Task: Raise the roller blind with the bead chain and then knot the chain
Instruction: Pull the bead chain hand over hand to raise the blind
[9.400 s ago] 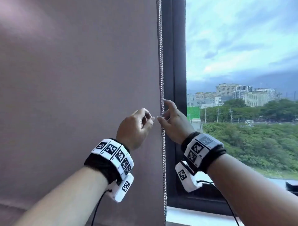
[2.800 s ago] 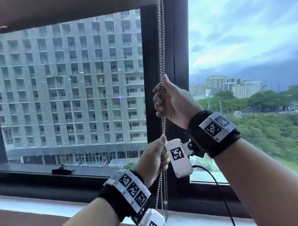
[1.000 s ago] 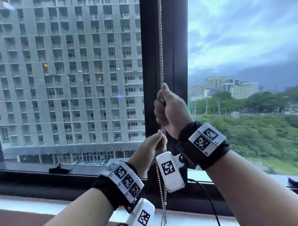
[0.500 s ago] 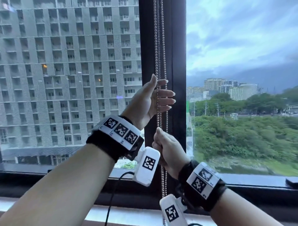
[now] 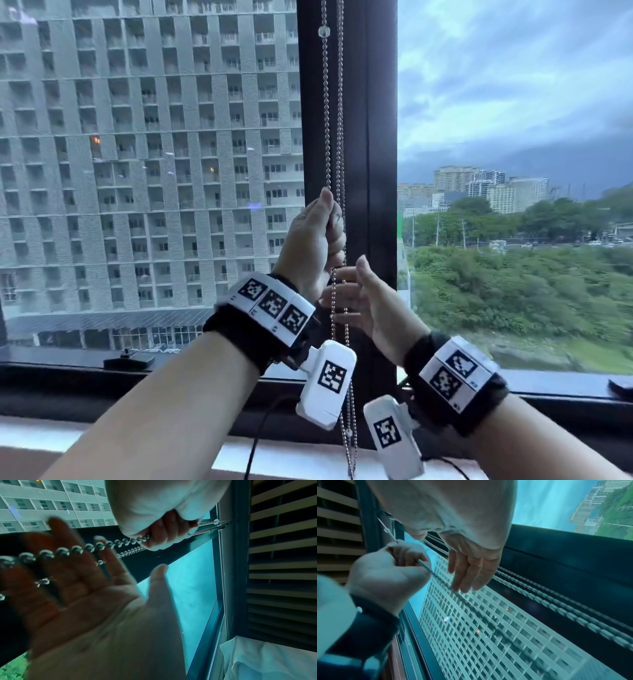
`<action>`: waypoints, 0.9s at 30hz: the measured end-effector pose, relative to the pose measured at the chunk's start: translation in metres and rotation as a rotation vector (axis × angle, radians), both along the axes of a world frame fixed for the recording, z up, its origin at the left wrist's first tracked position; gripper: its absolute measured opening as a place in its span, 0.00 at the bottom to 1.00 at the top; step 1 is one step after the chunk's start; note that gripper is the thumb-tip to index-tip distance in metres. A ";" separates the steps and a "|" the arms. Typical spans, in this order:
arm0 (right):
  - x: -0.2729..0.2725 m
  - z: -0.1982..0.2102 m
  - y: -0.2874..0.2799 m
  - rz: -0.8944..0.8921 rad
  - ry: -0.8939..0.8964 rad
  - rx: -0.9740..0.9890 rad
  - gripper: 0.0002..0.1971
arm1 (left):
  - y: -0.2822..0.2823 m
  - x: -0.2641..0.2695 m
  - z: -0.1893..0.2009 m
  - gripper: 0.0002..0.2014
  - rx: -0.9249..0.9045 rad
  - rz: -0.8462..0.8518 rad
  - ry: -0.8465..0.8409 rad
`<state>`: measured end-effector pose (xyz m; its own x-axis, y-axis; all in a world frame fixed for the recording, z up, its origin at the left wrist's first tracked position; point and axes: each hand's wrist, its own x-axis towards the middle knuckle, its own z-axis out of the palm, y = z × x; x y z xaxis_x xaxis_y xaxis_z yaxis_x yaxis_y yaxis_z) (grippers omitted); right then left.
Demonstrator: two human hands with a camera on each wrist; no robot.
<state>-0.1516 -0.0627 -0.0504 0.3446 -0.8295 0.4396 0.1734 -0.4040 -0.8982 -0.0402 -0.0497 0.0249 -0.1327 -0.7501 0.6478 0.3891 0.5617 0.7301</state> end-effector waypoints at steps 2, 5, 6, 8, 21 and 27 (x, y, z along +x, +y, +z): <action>0.000 0.024 -0.001 -0.026 -0.011 -0.067 0.27 | 0.001 -0.001 -0.004 0.21 0.016 -0.006 -0.010; 0.003 0.054 0.002 -0.035 -0.035 -0.156 0.30 | 0.002 -0.002 -0.019 0.22 0.032 0.035 -0.043; 0.004 0.061 0.003 -0.047 -0.038 -0.173 0.32 | 0.002 -0.002 -0.025 0.21 0.040 0.053 -0.066; 0.006 0.071 0.005 -0.078 -0.037 -0.203 0.31 | 0.002 -0.001 -0.038 0.20 0.073 0.044 -0.087; 0.022 0.072 0.008 0.038 -0.292 -0.048 0.24 | 0.000 0.014 -0.104 0.23 0.259 0.008 -0.383; 0.020 0.059 0.005 0.055 -0.329 -0.003 0.25 | -0.013 0.027 -0.055 0.41 0.183 -0.026 -0.319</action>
